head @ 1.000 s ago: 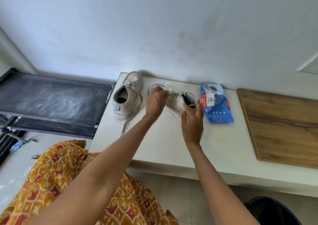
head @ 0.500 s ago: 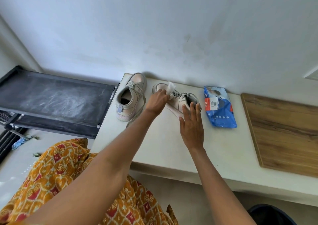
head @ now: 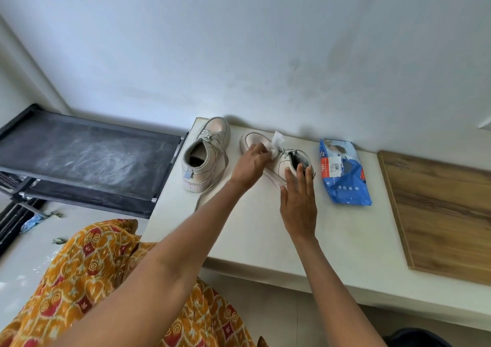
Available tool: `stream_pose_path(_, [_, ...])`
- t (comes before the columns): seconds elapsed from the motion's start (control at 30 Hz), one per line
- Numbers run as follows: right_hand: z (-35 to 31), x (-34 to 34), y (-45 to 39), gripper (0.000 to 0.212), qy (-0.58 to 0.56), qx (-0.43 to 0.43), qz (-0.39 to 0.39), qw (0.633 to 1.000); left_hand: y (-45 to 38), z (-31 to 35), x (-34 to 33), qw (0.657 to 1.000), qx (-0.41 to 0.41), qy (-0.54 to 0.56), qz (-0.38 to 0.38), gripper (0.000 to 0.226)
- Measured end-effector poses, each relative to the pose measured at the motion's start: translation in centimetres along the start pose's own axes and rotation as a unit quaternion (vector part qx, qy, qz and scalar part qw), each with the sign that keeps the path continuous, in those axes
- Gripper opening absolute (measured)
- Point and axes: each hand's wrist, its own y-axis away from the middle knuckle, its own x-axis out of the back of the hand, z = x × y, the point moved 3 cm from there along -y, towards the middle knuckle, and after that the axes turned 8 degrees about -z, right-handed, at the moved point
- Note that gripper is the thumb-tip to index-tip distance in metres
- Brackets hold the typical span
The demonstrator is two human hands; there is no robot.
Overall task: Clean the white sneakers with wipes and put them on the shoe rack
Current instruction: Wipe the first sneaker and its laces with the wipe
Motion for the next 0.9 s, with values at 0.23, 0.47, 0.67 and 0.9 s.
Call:
stream_pose_path(0.23, [0.3,-0.2,0.1,0.049,-0.001,0.013,-0.003,1.000,-3.3,-3.9,2.6,0.978,0.092,-0.179,-0.049,0.026])
stream_pose_path(0.47, [0.3,-0.4,0.1,0.048,-0.003,0.012,0.003,1.000,-3.8,-4.2,2.9,0.995,0.065,-0.063,-0.041,0.021])
stream_pose_path(0.67, [0.4,-0.5,0.1,0.048,0.005,0.020,0.009,1.000,-3.3,-3.5,0.2,0.990,-0.042,0.011,-0.135,0.038])
stream_pose_path(0.9, [0.3,-0.5,0.1,0.048,-0.005,0.017,0.014,1.000,-5.4,-3.7,1.6,0.984,-0.034,-0.098,-0.142,0.039])
